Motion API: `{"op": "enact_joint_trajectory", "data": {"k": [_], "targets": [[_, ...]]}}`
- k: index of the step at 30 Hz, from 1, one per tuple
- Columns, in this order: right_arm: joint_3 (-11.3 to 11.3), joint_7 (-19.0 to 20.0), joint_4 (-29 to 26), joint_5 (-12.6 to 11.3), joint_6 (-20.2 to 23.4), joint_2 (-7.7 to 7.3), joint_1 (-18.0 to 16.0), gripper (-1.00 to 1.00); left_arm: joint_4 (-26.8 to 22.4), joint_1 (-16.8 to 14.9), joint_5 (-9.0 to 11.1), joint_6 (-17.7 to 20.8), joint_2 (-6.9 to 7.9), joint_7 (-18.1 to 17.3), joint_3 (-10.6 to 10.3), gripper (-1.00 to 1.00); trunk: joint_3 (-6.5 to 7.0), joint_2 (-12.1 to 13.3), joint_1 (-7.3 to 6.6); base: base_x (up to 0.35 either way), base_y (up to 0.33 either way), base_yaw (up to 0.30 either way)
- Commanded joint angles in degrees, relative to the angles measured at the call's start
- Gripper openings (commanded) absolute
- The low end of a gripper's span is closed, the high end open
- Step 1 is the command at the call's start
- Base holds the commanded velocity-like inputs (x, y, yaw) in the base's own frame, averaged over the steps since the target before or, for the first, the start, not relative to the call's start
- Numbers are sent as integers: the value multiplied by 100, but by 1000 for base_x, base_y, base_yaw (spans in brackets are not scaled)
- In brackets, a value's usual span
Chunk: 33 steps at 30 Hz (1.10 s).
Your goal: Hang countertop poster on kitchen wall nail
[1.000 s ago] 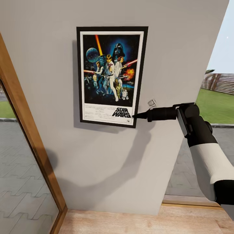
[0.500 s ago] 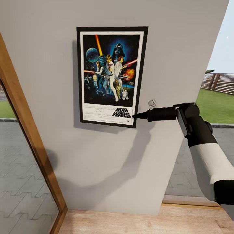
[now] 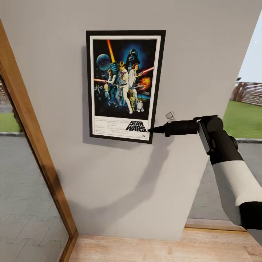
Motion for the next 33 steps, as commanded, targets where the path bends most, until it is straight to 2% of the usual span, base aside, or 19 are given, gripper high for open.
{"op": "enact_joint_trajectory", "data": {"k": [1,19,33], "targets": [[6,20,-1,-3,53,-3,-7,-100,7,-6,25,-25,1,-17,-23,100,-14,-14,4,0,63,0],[13,20,-1,-3,52,-3,-1,-100,7,-6,25,-25,1,-17,-23,100,-14,-14,4,0,76,0],[14,20,-1,-3,52,-3,3,-100,7,-6,25,-25,1,-17,-23,100,-14,-14,4,0,14,0]]}}
